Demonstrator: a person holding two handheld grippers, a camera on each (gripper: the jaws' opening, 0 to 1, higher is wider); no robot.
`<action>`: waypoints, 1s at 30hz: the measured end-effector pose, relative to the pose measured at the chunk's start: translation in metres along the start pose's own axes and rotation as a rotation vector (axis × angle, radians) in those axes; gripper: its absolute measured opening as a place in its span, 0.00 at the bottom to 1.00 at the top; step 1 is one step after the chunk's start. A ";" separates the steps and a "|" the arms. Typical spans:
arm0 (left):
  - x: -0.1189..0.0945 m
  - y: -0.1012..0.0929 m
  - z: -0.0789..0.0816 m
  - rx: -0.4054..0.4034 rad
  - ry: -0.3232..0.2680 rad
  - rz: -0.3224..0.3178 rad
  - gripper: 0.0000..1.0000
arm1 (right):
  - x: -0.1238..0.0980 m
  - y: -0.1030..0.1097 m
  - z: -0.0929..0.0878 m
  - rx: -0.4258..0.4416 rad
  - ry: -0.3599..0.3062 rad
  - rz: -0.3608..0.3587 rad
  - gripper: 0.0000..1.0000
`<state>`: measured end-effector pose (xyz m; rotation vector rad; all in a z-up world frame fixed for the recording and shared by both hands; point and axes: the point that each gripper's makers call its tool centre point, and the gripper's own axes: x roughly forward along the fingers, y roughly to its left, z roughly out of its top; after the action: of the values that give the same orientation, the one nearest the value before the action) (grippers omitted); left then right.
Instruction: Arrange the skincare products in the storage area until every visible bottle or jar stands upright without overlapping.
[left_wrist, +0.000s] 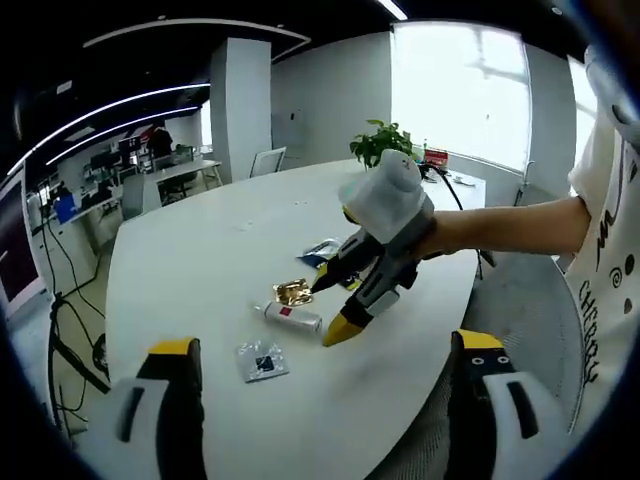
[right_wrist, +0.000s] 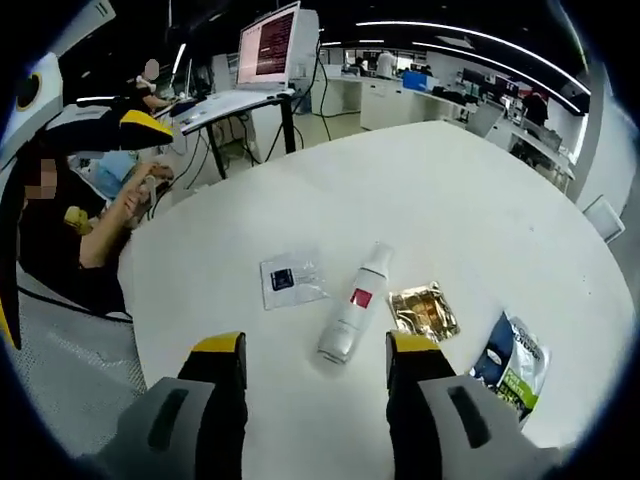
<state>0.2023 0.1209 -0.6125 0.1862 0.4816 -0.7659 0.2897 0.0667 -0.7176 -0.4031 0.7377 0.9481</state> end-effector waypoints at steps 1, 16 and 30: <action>0.000 0.001 -0.001 -0.003 0.001 -0.001 0.99 | 0.002 -0.002 0.001 0.004 -0.001 0.001 0.53; -0.002 0.007 -0.003 -0.047 0.000 0.007 0.92 | 0.030 -0.016 0.004 0.070 0.043 0.003 0.40; -0.001 0.009 -0.008 -0.074 0.001 -0.001 0.81 | 0.045 -0.023 -0.003 0.068 0.091 0.010 0.34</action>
<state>0.2052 0.1302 -0.6188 0.1174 0.5099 -0.7477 0.3246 0.0793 -0.7520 -0.3850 0.8536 0.9164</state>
